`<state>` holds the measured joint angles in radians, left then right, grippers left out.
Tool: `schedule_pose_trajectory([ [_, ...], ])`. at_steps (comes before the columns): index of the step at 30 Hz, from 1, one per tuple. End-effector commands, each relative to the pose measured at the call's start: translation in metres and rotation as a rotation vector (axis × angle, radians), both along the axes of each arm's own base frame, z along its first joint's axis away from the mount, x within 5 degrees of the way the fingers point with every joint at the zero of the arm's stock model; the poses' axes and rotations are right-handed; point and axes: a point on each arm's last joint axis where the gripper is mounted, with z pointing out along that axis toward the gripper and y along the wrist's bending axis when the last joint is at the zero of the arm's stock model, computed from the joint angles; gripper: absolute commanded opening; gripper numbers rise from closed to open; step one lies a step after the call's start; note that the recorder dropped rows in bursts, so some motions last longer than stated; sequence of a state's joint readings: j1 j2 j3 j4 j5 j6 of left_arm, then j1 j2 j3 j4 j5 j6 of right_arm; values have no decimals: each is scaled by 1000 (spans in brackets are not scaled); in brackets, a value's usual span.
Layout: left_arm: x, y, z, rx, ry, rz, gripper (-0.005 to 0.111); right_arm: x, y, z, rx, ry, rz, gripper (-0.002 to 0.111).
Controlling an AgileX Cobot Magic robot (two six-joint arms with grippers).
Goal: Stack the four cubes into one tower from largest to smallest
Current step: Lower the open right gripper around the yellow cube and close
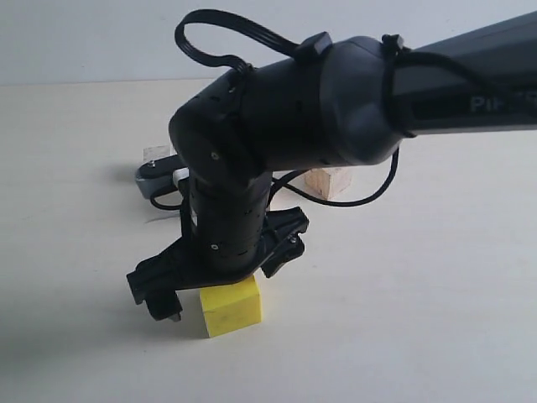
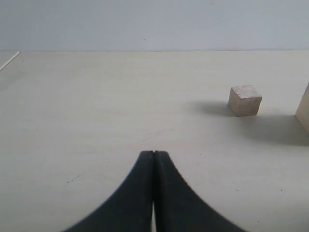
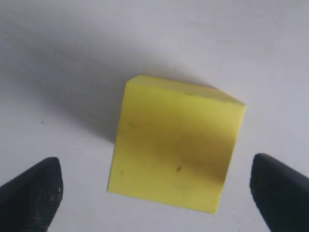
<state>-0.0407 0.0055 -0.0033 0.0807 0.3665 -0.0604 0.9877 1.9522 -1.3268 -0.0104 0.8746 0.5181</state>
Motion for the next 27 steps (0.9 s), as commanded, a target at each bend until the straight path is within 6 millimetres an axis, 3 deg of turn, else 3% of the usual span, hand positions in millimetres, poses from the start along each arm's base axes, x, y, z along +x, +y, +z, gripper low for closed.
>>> schedule_pose_trajectory([
  [1, 0, -1, 0, -7, -10, -9, 0, 5, 1, -5, -14, -33, -30, 105],
  [7, 0, -1, 0, -7, -10, -9, 0, 7, 4, -19, -22, -20, -51, 105],
  [13, 0, -1, 0, -7, -10, -9, 0, 8, 6, -20, -1, -33, -84, 104],
  [16, 0, -1, 0, -7, -10, -9, 0, 10, 4, -20, -21, -46, -97, 97],
  [20, 0, -1, 0, -7, -10, -9, 0, 11, 3, -20, -34, -67, -93, 71],
  [27, 0, -1, 0, -7, -10, -9, 0, 11, 2, -18, -48, -66, -61, 5],
])
